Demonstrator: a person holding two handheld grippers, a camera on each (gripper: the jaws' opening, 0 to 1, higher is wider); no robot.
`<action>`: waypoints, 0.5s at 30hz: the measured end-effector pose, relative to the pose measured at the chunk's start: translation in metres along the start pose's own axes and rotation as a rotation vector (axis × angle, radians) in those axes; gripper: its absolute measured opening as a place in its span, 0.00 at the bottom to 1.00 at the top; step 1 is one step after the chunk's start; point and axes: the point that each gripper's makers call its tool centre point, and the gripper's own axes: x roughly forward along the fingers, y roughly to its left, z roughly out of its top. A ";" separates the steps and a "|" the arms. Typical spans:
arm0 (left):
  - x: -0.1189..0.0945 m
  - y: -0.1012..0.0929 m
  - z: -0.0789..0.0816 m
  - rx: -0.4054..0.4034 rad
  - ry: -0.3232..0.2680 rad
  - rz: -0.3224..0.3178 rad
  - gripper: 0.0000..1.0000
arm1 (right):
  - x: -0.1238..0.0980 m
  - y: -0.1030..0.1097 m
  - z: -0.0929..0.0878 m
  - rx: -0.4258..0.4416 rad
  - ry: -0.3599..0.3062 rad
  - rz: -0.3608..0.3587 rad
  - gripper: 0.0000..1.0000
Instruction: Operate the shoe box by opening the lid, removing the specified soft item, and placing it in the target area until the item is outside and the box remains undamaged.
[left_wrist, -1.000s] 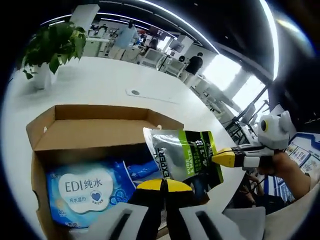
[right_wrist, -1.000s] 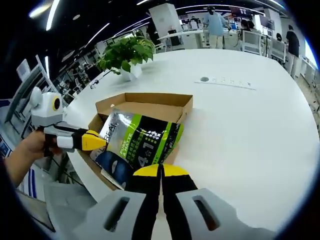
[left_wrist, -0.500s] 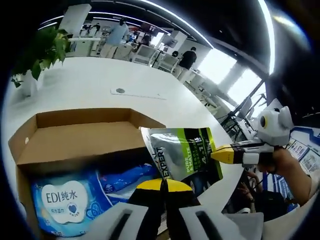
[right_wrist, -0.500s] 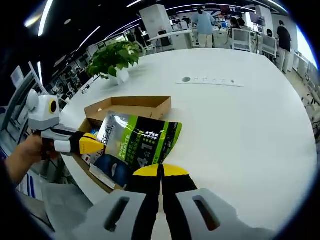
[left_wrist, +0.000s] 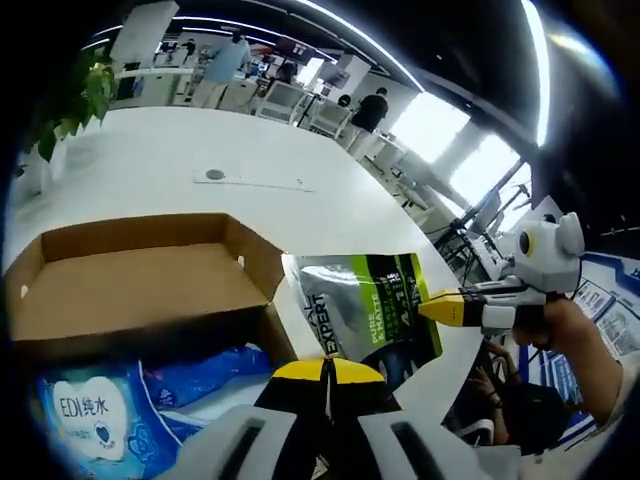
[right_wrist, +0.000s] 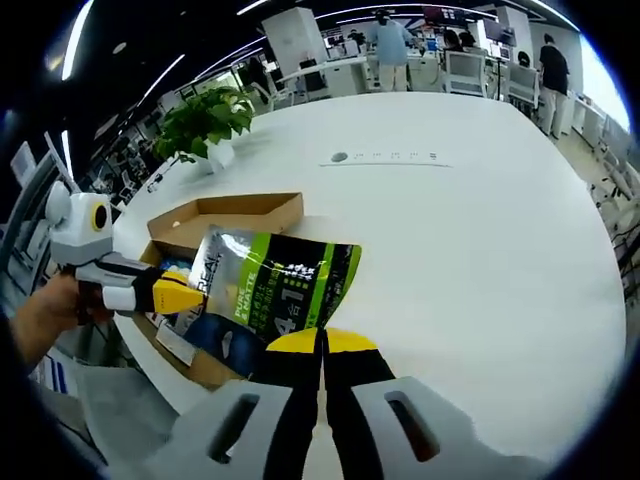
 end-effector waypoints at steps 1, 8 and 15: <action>0.004 -0.002 0.000 0.002 0.005 -0.001 0.00 | 0.000 -0.004 0.000 0.002 0.002 -0.004 0.00; 0.023 -0.008 0.001 -0.013 0.031 0.011 0.00 | 0.002 -0.024 -0.001 0.009 0.014 -0.026 0.00; 0.041 -0.005 0.002 -0.026 0.059 0.053 0.00 | 0.012 -0.038 -0.001 0.011 0.032 -0.039 0.00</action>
